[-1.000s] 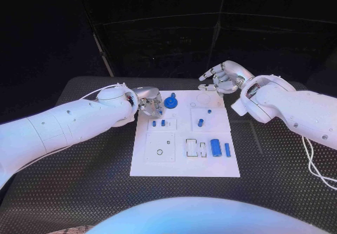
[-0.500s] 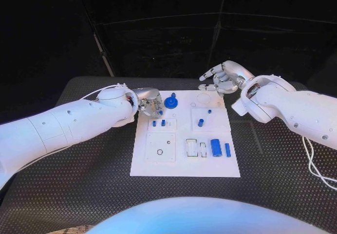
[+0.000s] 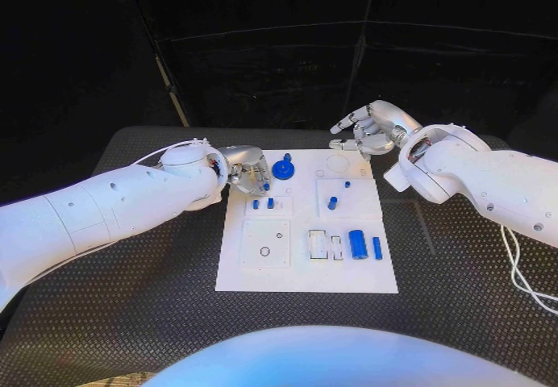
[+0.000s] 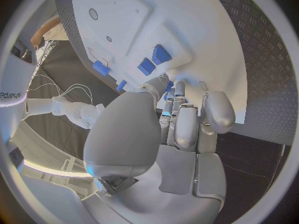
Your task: Assemble the parts on the task board
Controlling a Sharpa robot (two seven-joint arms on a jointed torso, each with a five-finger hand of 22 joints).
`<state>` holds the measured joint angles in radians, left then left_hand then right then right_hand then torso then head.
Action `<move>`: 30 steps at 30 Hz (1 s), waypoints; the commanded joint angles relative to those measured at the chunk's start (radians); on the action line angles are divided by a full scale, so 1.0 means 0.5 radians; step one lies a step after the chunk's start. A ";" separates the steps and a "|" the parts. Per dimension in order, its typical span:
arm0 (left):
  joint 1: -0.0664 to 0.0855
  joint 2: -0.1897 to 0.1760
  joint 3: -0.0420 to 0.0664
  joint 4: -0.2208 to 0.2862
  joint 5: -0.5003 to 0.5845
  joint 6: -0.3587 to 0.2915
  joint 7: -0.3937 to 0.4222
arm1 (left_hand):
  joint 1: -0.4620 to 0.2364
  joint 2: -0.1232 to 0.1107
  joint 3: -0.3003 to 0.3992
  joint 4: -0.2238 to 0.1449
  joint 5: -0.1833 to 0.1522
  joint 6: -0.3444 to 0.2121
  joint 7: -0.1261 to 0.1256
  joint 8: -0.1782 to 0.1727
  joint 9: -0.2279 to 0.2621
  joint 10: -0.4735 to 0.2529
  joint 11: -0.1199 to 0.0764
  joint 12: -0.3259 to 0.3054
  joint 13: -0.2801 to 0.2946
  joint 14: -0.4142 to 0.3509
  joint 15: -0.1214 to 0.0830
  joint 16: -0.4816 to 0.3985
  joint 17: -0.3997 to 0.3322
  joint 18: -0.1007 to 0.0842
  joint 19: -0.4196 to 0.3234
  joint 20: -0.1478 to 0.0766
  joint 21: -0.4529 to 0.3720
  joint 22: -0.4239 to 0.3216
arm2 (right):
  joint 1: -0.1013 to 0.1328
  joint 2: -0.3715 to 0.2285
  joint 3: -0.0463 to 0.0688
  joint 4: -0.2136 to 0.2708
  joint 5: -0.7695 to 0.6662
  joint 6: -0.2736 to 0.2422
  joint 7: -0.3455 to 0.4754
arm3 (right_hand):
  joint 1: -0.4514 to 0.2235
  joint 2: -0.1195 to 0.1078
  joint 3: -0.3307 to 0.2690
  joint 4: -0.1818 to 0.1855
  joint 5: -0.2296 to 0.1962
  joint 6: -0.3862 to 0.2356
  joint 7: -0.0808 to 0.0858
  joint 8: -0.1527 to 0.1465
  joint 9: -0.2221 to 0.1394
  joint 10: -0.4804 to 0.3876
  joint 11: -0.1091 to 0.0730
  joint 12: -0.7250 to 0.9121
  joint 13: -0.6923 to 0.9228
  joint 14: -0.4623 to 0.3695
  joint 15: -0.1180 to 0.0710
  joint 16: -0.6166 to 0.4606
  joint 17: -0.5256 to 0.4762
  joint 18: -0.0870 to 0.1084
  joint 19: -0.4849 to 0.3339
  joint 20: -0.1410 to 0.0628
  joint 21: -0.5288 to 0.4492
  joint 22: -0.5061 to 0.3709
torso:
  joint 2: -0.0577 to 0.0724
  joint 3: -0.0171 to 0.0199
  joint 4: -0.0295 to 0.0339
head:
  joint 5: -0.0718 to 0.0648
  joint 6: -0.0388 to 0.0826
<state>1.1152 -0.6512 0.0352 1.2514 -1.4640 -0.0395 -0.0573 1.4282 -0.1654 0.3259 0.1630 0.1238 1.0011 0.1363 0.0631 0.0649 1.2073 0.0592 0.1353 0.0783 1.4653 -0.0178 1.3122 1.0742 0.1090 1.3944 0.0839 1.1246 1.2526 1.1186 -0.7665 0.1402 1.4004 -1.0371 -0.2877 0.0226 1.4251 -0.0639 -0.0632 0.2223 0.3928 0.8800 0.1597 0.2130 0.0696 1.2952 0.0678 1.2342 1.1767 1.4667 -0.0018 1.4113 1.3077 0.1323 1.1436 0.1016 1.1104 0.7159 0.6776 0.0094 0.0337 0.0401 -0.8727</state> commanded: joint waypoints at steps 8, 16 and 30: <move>0.003 -0.029 0.002 0.004 0.010 -0.018 -0.014 | 0.005 -0.029 -0.020 0.009 -0.009 -0.100 0.010 -0.006 -0.004 -0.036 0.022 -0.039 0.002 0.036 0.012 -0.003 -0.012 -0.017 -0.021 0.015 -0.029 -0.009 | 0.003 -0.009 0.001 -0.027 -0.015 0.031 -0.020 | 0.037 0.038 0.005 -0.009 -0.024 0.006 -0.009 0.021 -0.001 -0.298 -0.002 -0.369 -0.387 0.051 -0.014 -0.100 -0.095 0.064 -0.067 -0.003 -0.099 -0.139 | 0.000 0.0001 -0.001 | -0.004 0.000; 0.001 -0.120 0.046 -0.012 0.350 -0.202 0.055 | 0.042 0.008 0.002 -0.002 -0.004 -0.011 0.028 0.045 0.015 -0.120 0.057 -0.076 -0.005 -0.039 0.039 -0.125 -0.221 0.024 -0.123 0.040 -0.249 -0.146 | 0.003 -0.051 0.001 -0.073 -0.314 0.146 -0.100 | 0.231 0.031 0.123 -0.012 -0.175 0.149 -0.017 0.055 0.000 -0.607 -0.002 -1.375 -1.265 -0.020 -0.022 -0.397 -0.428 0.104 -0.175 -0.014 -0.310 -0.416 | -0.001 0.0012 0.000 | -0.022 0.000; -0.044 -0.378 0.061 0.177 2.015 -0.379 0.660 | 0.042 -0.004 0.103 -0.036 -0.006 0.069 0.058 0.077 0.006 -0.080 0.073 0.011 0.015 -0.453 0.061 -0.801 -1.119 0.148 -0.554 0.066 -1.071 -0.668 | -0.074 -0.178 -0.002 0.118 -1.308 0.304 -0.412 | 0.221 -0.097 0.177 0.038 -0.334 0.209 -0.020 -0.085 -0.011 -0.508 0.031 -1.915 -1.789 0.039 0.002 -0.378 -0.375 0.086 -0.087 0.001 -0.276 -0.343 | -0.003 -0.0020 0.003 | -0.135 0.019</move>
<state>1.0934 -0.8381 0.0645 1.3268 -0.7543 -0.2111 0.1340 1.4509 -0.1643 0.3709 0.1456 0.1239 1.0279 0.1680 0.0971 0.0692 1.1651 0.0946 0.1356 0.0844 1.2445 0.0155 0.9149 0.5169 0.1727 1.1235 0.1176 0.5921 0.9201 1.0826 -0.8533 0.1394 1.4505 -1.5152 -0.1869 -0.1107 1.5380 -0.1091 0.0251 0.2365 0.2299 0.9911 0.1484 0.1740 0.0652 1.0428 0.0812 0.2813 0.2875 1.4651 -0.0070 1.2168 1.1195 0.1793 1.0930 0.1040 0.9672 0.5429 0.6764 0.0092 0.0318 -0.0225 -0.8674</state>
